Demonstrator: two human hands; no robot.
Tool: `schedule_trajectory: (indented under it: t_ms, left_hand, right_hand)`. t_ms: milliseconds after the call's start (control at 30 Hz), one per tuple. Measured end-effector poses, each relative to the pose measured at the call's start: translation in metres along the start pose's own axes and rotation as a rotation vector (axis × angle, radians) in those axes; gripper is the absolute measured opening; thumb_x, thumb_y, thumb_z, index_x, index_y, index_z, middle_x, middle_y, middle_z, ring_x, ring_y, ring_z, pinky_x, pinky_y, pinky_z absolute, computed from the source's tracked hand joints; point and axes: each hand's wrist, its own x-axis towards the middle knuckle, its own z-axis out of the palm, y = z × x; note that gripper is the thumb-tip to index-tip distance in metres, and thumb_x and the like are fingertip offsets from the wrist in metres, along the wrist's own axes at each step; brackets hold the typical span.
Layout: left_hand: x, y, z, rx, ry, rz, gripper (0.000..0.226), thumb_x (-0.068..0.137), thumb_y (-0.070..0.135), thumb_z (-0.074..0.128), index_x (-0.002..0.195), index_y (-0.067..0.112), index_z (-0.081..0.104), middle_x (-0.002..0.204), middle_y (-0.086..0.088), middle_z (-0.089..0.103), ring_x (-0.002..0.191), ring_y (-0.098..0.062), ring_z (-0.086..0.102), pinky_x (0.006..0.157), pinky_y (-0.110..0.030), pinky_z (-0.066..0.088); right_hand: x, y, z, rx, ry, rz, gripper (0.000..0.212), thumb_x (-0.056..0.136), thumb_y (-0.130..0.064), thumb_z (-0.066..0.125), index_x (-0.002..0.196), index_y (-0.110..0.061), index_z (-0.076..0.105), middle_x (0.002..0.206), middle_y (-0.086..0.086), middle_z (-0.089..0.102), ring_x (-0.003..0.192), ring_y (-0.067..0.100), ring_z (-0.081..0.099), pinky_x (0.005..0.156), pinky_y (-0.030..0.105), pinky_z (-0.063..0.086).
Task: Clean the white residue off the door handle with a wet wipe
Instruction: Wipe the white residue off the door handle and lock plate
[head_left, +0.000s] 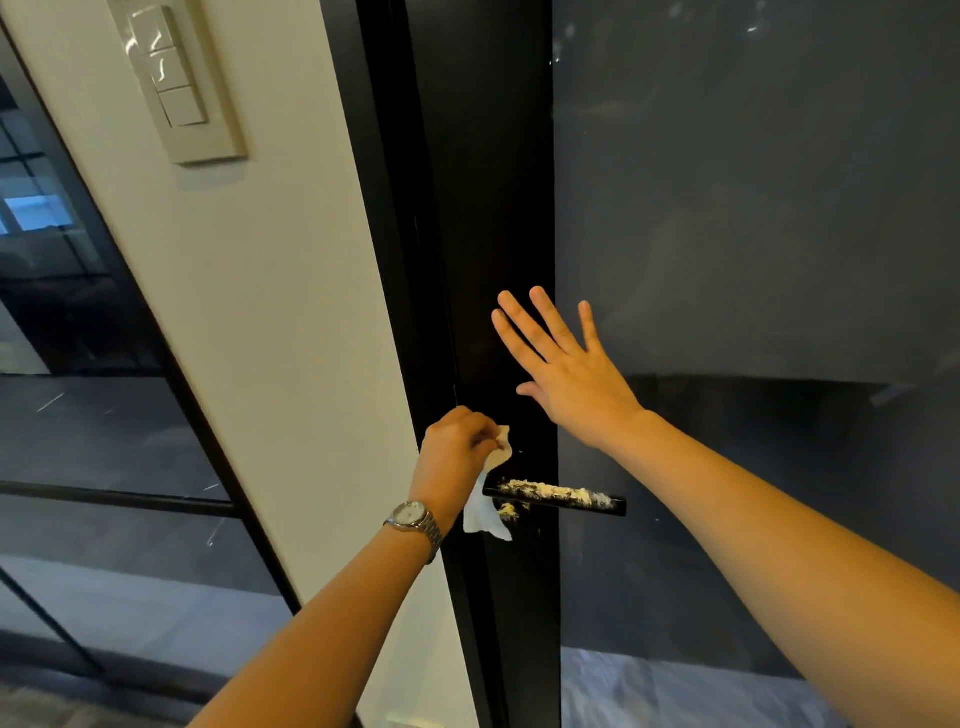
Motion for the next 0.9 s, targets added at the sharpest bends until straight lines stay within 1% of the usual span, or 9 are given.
schedule_trajectory:
  t_ms: [100,200,333,400,500,633,700,833,900]
  left_hand:
    - [0.008,0.008,0.006,0.127,-0.139,0.121,0.017,0.087,0.015,0.058,0.098,0.004,0.066,0.103,-0.01,0.056,0.09,-0.02,0.054,0.075,-0.023,0.047]
    - [0.014,0.021,0.012,0.357,-0.264,0.209,0.023,0.089,0.016,0.051,0.109,0.007,0.061,0.111,-0.011,0.048,0.098,-0.025,0.051,0.068,-0.023,0.037]
    - [0.021,0.024,0.01,0.409,-0.375,0.223,0.024,0.09,0.017,0.051,0.111,0.011,0.062,0.11,-0.009,0.051,0.094,-0.026,0.056,0.071,-0.029,0.045]
    - [0.024,0.02,0.003,0.291,-0.35,0.181,0.021,0.086,0.018,0.058,0.104,0.012,0.067,0.105,-0.007,0.055,0.09,-0.024,0.058,0.073,-0.028,0.047]
    - [0.019,0.01,-0.008,0.157,-0.231,0.138,0.021,0.085,0.022,0.062,0.1,0.01,0.07,0.098,-0.007,0.061,0.086,-0.021,0.059,0.078,-0.031,0.05]
    - [0.011,0.002,-0.01,0.249,-0.15,0.283,0.018,0.085,0.016,0.062,0.099,0.007,0.07,0.099,-0.011,0.063,0.093,-0.024,0.057,0.077,-0.03,0.049]
    - [0.014,0.002,-0.006,0.283,-0.168,0.41,0.012,0.077,0.008,0.069,0.089,0.007,0.072,0.089,-0.012,0.063,0.081,-0.026,0.058,0.067,-0.028,0.048]
    - [0.018,0.005,0.001,0.373,-0.309,0.591,0.022,0.07,0.005,0.075,0.09,0.014,0.073,0.084,-0.009,0.061,0.074,-0.024,0.056,0.057,-0.03,0.053]
    - [0.021,0.008,-0.001,0.453,-0.377,0.633,0.022,0.079,0.013,0.069,0.1,0.017,0.071,0.095,-0.007,0.06,0.085,-0.024,0.053,0.07,-0.032,0.052]
  right_hand:
    - [0.0,0.0,0.001,-0.016,0.008,0.0,0.088,0.079,-0.036,0.067,0.147,-0.014,0.016,0.156,0.006,0.017,0.142,0.027,0.004,0.107,0.058,0.01]
    - [0.0,-0.001,0.001,-0.011,0.01,0.002,0.089,0.078,-0.037,0.068,0.147,-0.014,0.016,0.156,0.006,0.017,0.143,0.027,0.006,0.107,0.058,0.011]
    - [0.0,0.0,0.0,-0.014,0.01,0.0,0.089,0.078,-0.037,0.068,0.147,-0.014,0.017,0.156,0.006,0.018,0.141,0.027,0.005,0.107,0.058,0.011]
    - [0.0,0.0,-0.001,-0.013,0.015,-0.004,0.088,0.078,-0.038,0.068,0.147,-0.014,0.019,0.155,0.006,0.019,0.141,0.028,0.005,0.106,0.057,0.011]
    - [0.0,0.0,0.0,-0.011,0.02,-0.007,0.088,0.078,-0.038,0.067,0.147,-0.013,0.018,0.155,0.007,0.019,0.141,0.028,0.005,0.106,0.057,0.011]
    - [0.0,0.001,0.0,-0.012,0.023,-0.008,0.087,0.079,-0.037,0.067,0.146,-0.013,0.018,0.155,0.007,0.019,0.141,0.028,0.005,0.106,0.058,0.012]
    - [0.0,0.001,0.001,-0.017,0.022,-0.007,0.087,0.079,-0.037,0.067,0.147,-0.013,0.018,0.155,0.007,0.019,0.141,0.027,0.004,0.107,0.058,0.012]
    - [0.0,0.0,0.0,-0.031,0.021,-0.003,0.088,0.077,-0.038,0.068,0.147,-0.014,0.019,0.155,0.006,0.02,0.141,0.027,0.005,0.107,0.058,0.013]
    - [0.0,0.0,0.0,-0.026,0.02,0.0,0.089,0.077,-0.038,0.069,0.147,-0.014,0.019,0.155,0.006,0.02,0.141,0.027,0.006,0.107,0.058,0.013]
